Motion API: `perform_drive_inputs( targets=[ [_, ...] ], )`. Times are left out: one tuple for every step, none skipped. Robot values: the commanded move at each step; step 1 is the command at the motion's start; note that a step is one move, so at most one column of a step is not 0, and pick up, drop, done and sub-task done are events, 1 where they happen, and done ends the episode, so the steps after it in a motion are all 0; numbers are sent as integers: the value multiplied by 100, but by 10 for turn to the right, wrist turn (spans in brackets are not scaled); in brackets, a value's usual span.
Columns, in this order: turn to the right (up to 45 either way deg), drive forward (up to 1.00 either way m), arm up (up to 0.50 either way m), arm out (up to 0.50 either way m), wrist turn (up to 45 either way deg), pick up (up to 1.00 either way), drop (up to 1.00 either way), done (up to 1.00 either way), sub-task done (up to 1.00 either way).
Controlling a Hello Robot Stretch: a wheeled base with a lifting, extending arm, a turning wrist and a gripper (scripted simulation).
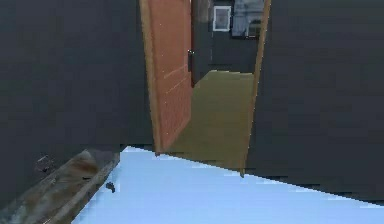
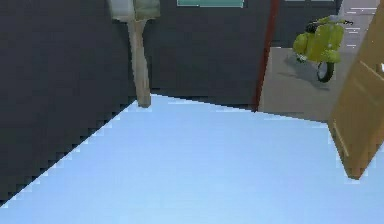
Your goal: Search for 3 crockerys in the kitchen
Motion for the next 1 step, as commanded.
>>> perform_drive_inputs(
  targets=[
    [0, 100, 0, 0, 0, 0, 0, 0, 0]
  ],
)
